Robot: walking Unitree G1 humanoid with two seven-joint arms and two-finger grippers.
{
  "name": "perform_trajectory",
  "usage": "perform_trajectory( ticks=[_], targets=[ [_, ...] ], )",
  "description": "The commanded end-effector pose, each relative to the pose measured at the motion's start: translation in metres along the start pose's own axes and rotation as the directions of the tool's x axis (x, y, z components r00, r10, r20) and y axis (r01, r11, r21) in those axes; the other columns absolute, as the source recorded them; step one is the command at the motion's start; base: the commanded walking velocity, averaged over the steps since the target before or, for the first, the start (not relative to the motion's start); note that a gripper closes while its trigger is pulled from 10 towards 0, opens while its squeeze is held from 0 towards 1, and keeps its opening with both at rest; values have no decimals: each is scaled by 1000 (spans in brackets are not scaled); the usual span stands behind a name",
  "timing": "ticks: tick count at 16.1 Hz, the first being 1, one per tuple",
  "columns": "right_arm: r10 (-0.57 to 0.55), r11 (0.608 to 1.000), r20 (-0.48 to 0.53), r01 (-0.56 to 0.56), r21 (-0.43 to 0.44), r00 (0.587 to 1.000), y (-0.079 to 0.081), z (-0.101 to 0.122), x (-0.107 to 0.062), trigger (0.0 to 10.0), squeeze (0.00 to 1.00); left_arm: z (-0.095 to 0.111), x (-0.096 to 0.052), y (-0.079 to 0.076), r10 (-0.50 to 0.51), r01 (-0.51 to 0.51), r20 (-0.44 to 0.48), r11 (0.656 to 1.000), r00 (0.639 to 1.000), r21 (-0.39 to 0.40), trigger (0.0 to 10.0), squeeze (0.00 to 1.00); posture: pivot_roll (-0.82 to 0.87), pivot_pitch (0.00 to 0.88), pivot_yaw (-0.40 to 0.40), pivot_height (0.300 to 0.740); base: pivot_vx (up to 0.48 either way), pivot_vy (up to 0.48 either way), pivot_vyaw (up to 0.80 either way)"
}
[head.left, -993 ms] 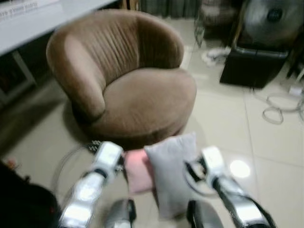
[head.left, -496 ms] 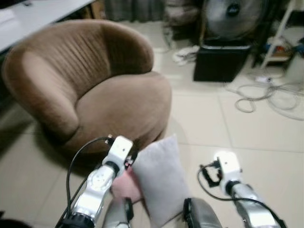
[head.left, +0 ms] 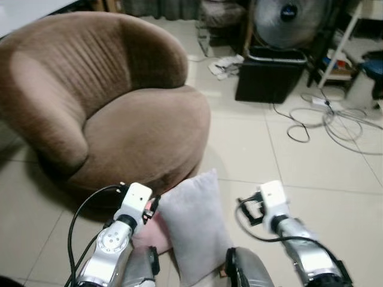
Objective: Move the pillow to the sofa from floor
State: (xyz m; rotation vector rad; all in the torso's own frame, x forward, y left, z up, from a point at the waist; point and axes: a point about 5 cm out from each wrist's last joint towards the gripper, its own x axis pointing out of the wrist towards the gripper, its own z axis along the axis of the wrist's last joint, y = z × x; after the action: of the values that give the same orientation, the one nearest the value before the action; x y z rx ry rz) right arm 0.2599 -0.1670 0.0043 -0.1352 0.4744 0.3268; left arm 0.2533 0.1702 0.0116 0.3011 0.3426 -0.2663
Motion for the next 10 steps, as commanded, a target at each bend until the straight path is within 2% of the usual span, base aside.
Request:
perform_trajectory(
  ticks=[1, 8, 10],
  targets=[
    [-5, 1000, -24, 5, -3, 1000, -4, -1, 0, 10000, 0, 2, 0, 0, 7, -7, 16, 1000, 1000, -11, 10000, 0, -8, 0, -26, 596, 0, 0, 0],
    [-14, 1000, -23, 14, -4, 1000, -8, -1, -1, 10000, 0, 4, 4, -5, -17, 17, 18, 1000, 1000, -15, 10000, 0, -23, 0, -21, 531, 0, 0, 0],
    [-26, 1000, -25, 26, -10, 999, -10, -2, -1, 10000, 0, 5, 7, -6, -20, 21, 19, 1000, 1000, -22, 10000, 0, -24, 0, -21, 526, 0, 0, 0]
  ],
)
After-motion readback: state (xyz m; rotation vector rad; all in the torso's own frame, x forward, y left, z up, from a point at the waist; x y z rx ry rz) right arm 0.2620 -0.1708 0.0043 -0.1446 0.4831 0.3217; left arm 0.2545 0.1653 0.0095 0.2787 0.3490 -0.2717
